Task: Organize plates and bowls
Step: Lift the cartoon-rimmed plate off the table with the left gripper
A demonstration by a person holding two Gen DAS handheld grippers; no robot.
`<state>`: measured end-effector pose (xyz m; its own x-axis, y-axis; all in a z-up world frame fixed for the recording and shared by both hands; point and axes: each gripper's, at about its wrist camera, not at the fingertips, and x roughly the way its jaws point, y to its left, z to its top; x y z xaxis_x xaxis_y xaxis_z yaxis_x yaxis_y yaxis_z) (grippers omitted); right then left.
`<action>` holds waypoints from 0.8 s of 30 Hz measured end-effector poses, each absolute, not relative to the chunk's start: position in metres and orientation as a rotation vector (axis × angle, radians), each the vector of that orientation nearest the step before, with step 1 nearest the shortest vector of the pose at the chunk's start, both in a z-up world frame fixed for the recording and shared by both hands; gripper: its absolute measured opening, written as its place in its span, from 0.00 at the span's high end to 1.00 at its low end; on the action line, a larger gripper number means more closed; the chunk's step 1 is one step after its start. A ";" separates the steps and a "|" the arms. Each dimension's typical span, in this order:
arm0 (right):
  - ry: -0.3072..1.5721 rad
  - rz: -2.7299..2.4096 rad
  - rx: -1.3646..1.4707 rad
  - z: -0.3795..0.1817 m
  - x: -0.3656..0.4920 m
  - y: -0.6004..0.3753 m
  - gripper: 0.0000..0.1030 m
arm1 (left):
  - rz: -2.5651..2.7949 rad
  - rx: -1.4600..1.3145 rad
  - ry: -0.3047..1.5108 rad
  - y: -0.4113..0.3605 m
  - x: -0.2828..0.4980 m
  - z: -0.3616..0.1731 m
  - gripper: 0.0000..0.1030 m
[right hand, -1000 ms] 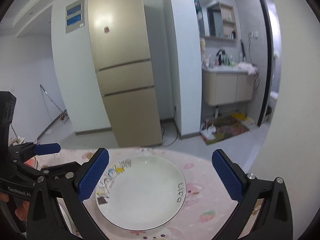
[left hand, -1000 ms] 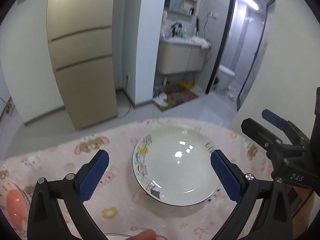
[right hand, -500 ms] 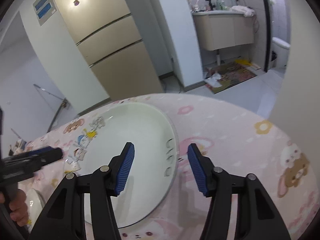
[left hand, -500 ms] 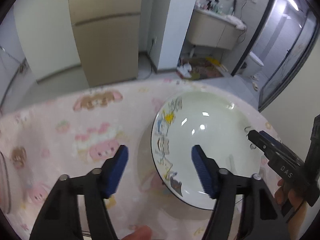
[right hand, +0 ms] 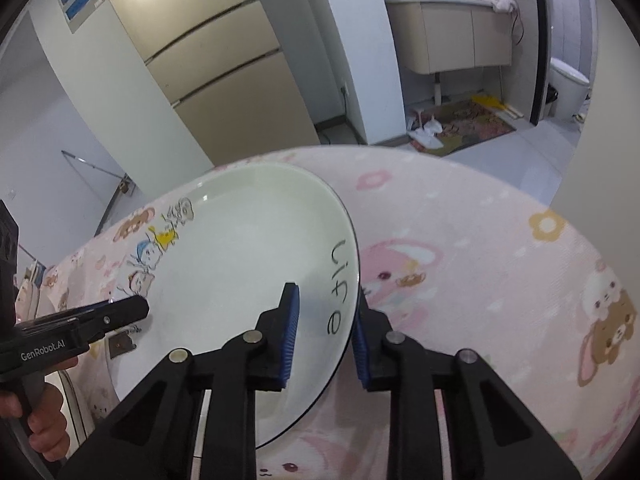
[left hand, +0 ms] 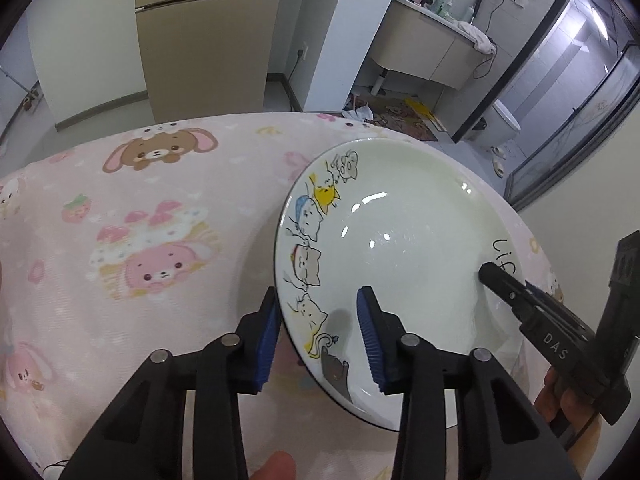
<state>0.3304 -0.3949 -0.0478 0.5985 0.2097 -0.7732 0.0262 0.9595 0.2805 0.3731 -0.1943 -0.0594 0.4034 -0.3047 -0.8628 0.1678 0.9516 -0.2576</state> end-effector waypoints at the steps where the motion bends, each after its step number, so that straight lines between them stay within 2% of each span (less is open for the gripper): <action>1: 0.929 0.108 0.274 -0.048 0.331 -0.395 0.77 | -0.301 -0.139 1.122 -0.196 0.373 -0.061 0.61; 13: 0.913 0.115 0.278 -0.048 0.329 -0.396 0.77 | -0.289 -0.159 1.119 -0.197 0.374 -0.064 0.63; 14: 0.912 0.114 0.279 -0.048 0.329 -0.396 0.78 | -0.284 -0.154 1.116 -0.196 0.373 -0.063 0.65; 16: 0.909 0.109 0.291 -0.048 0.329 -0.398 0.81 | -0.246 -0.198 1.119 -0.190 0.374 -0.064 0.78; 24: 0.818 0.094 0.294 -0.033 0.320 -0.403 0.86 | -0.313 -0.207 1.030 -0.185 0.366 -0.044 0.82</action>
<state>0.3196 -0.4026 -0.0330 0.6822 0.1952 -0.7046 0.0302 0.9553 0.2940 0.3659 -0.1847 -0.0439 0.4768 -0.3502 -0.8062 0.1573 0.9364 -0.3137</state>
